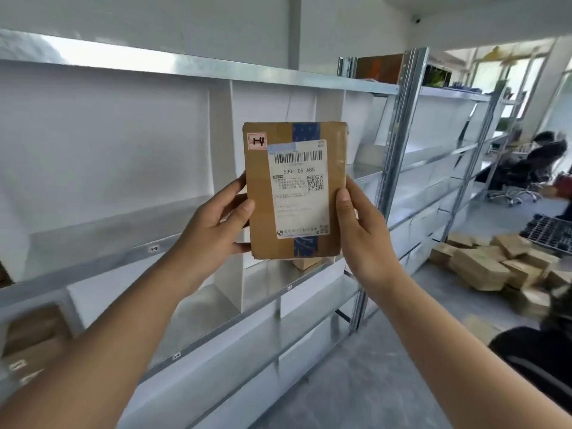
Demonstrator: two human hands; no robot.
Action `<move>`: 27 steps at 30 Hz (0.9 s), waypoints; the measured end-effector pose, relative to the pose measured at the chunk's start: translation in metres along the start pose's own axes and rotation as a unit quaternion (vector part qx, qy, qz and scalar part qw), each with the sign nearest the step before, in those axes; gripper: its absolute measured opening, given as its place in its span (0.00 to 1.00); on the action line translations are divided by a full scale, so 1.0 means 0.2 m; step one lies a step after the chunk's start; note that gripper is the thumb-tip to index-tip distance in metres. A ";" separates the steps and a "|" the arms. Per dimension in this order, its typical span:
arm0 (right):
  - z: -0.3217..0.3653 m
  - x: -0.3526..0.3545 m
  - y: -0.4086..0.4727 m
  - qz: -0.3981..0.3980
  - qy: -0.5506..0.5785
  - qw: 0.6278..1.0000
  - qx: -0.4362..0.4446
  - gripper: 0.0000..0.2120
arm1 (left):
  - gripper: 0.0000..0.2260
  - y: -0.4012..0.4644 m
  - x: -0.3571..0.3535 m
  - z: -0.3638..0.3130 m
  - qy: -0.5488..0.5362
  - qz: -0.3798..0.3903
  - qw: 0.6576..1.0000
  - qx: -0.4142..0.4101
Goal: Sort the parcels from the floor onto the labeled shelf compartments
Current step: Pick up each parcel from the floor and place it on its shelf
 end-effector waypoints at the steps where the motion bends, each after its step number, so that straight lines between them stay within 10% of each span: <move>1: -0.05 0.05 0.05 -0.005 0.003 1.000 -0.003 0.21 | 0.22 0.07 -0.07 0.03 -0.001 0.008 1.000 -0.002; 27: -1.56 1.33 1.57 -0.097 0.008 0.994 -0.039 0.20 | 0.38 1.84 -1.99 0.78 0.059 0.158 0.986 -0.002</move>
Point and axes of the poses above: each hand's wrist, its own y-axis towards the middle knuckle, its own x-axis out of the back of the hand, z = x × y, the point moved 9 cm from there along y, towards the middle knuckle, and after that the axes turned 5 degrees about -z, right-handed, at the moved point
